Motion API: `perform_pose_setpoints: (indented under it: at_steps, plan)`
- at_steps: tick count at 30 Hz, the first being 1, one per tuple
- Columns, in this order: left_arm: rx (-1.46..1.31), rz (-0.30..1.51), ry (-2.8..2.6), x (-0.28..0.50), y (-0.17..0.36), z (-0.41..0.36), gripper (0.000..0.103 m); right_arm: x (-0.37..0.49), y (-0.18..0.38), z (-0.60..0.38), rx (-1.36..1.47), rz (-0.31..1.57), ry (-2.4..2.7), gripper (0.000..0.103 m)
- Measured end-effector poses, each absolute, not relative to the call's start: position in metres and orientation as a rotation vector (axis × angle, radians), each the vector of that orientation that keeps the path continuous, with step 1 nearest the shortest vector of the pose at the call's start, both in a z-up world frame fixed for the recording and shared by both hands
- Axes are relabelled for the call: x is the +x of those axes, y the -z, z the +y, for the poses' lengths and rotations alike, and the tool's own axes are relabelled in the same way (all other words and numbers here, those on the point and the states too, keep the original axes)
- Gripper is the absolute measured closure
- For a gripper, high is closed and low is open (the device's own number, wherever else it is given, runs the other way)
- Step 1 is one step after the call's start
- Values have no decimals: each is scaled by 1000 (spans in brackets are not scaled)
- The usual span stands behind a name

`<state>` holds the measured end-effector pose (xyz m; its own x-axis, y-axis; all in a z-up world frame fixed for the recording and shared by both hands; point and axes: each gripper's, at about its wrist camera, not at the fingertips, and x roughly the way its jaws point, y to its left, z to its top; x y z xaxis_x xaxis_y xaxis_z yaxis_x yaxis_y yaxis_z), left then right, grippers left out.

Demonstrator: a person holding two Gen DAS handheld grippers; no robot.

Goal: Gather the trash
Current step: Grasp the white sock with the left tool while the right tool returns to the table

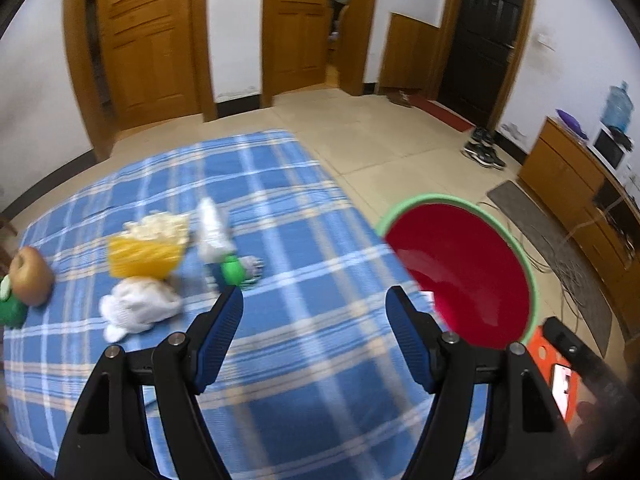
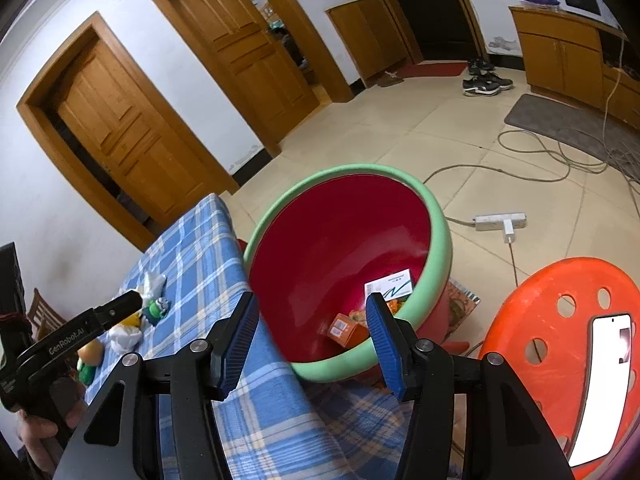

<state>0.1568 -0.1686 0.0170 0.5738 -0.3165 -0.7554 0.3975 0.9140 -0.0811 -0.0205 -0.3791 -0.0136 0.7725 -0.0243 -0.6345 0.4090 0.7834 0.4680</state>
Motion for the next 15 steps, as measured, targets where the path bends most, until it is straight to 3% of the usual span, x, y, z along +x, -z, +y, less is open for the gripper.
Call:
perform_pose_setpoints:
  at_steps: [15]
  plan:
    - [58,877,184,188,2,-82,30,-9,15,-361,604,684,230,42]
